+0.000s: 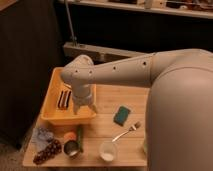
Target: Place towel in plastic cup
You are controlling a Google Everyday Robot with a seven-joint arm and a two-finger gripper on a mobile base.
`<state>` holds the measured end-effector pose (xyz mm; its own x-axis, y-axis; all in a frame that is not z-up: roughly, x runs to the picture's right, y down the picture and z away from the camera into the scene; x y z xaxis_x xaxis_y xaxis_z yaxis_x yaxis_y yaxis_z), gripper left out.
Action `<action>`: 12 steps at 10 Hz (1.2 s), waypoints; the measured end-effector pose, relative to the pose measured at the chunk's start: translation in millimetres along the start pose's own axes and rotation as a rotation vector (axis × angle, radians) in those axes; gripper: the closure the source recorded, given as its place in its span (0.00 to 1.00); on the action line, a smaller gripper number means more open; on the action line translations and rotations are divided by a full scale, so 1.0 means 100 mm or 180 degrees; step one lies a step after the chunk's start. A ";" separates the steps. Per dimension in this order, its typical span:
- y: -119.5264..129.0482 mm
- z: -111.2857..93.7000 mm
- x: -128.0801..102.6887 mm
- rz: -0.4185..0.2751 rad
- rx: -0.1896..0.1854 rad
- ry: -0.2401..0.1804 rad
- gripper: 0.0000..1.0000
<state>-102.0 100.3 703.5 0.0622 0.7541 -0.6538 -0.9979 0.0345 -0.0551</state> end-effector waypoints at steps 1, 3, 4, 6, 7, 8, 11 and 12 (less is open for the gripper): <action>0.00 0.00 0.00 0.0000 0.0000 0.0000 0.35; 0.00 0.00 0.00 0.0000 0.0000 0.0000 0.35; 0.00 0.00 0.00 -0.0001 0.0001 0.0000 0.35; 0.01 0.00 0.00 -0.0014 0.0014 -0.0015 0.35; 0.07 -0.02 0.02 -0.0095 0.0010 -0.0082 0.35; 0.17 -0.02 0.03 -0.0160 -0.0017 -0.0135 0.35; 0.89 -0.08 0.09 -0.0501 -0.0303 -0.0380 0.35; 1.09 -0.07 0.11 -0.0631 -0.0456 -0.0406 0.35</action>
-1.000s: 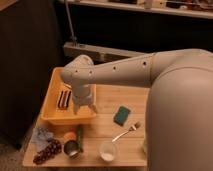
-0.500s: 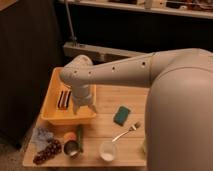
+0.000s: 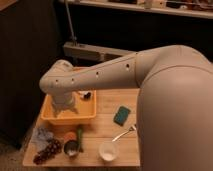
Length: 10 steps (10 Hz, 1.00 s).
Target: Place towel in plastic cup
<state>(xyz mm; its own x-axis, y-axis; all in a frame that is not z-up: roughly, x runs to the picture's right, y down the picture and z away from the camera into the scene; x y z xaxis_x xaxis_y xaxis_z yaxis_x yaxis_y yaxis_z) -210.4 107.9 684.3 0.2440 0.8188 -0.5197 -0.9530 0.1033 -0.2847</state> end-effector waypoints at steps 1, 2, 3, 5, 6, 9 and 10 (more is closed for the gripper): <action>0.10 0.01 -0.02 -0.0075 -0.0086 -0.0031 0.35; 0.13 0.02 -0.01 -0.0089 -0.0105 -0.0023 0.35; 0.13 0.01 -0.01 -0.0089 -0.0106 -0.0024 0.35; 0.12 0.01 -0.01 -0.0087 -0.0109 -0.0020 0.35; 0.12 0.01 -0.01 -0.0090 -0.0128 -0.0026 0.35; 0.42 0.01 -0.07 -0.0236 -0.0343 -0.0070 0.35; 0.59 0.04 -0.12 -0.0290 -0.0395 -0.0053 0.35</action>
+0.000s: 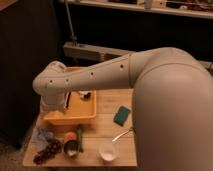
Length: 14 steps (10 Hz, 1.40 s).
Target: Place towel in plastic cup
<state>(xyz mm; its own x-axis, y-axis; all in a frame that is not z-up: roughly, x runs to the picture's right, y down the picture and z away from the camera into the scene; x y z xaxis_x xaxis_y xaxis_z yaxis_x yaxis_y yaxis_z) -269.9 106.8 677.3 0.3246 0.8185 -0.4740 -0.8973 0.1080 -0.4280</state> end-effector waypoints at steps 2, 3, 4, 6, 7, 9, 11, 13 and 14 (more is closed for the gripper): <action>0.33 0.12 -0.10 -0.0096 -0.0046 0.0085 0.35; 0.41 0.16 -0.11 -0.0116 -0.0023 0.0136 0.35; 0.45 0.18 -0.09 -0.0113 0.0000 0.0188 0.35; 0.44 0.21 0.04 -0.0076 0.0065 0.0334 0.35; 0.38 0.22 0.16 -0.0048 0.0101 0.0421 0.35; 0.24 0.27 0.42 0.0007 0.0132 0.0564 0.35; 0.30 0.45 0.65 -0.0018 0.0021 0.0588 0.35; 0.40 0.59 0.71 -0.0127 -0.0113 0.0502 0.35; 0.45 0.70 0.69 -0.0216 -0.0162 0.0457 0.35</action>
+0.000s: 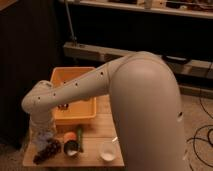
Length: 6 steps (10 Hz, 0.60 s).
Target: Place towel in plastic cup
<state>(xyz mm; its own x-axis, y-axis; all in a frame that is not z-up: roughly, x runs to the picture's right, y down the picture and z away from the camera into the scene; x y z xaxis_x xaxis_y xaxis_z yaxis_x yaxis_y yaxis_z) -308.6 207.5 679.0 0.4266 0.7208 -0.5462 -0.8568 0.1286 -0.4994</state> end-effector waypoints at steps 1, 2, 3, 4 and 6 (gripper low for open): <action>0.06 0.12 -0.03 -0.0098 -0.0029 -0.0027 0.35; 0.10 0.21 -0.06 -0.0169 -0.0039 -0.0038 0.35; 0.11 0.29 -0.12 -0.0230 -0.0036 -0.0056 0.35; 0.10 0.36 -0.16 -0.0275 -0.0035 -0.0064 0.35; 0.09 0.48 -0.23 -0.0355 -0.0039 -0.0058 0.35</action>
<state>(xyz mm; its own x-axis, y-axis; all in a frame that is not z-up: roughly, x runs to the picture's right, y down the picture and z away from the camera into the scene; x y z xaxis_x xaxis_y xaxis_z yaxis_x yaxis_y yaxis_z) -339.9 224.6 719.5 0.5137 0.7148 -0.4745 -0.8005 0.2005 -0.5648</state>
